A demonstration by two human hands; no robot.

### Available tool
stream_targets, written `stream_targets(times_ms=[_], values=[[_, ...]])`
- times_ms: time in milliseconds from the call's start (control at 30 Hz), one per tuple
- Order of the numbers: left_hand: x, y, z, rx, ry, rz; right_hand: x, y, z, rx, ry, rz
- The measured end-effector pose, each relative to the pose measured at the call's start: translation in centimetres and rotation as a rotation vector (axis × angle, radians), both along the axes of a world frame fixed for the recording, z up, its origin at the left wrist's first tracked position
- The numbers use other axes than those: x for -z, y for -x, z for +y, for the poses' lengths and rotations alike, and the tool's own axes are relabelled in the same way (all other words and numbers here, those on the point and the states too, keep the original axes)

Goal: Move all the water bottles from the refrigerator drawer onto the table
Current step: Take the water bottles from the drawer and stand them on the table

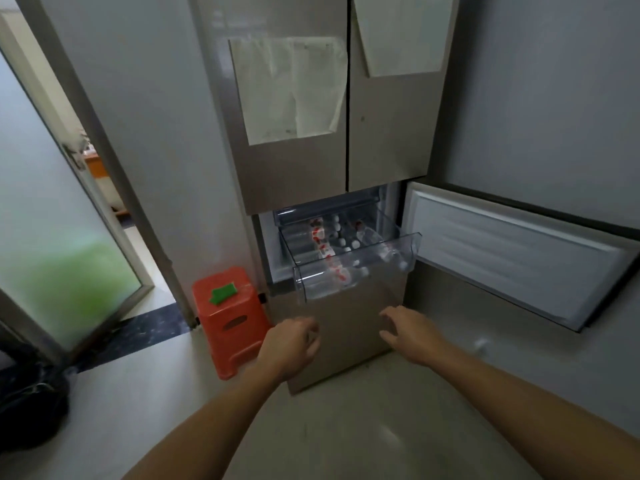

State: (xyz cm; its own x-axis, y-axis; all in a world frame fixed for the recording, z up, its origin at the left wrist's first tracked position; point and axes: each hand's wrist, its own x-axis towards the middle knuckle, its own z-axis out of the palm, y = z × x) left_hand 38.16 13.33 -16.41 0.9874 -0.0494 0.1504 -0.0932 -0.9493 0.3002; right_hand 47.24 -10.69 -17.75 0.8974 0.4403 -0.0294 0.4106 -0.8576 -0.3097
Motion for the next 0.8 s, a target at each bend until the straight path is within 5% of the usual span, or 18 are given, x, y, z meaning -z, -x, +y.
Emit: stream_targets(times_ms=[300, 800], values=[[0.1, -19.2, 5.7, 0.068, 0.048, -0.038, -0.5, -16.8, 4.6, 0.097, -0.003, 0.014], [5.2, -40.5, 3.1, 0.088, 0.096, 0.210, 1.3, -40.1, 3.4, 0.095, 0.034, 0.033]])
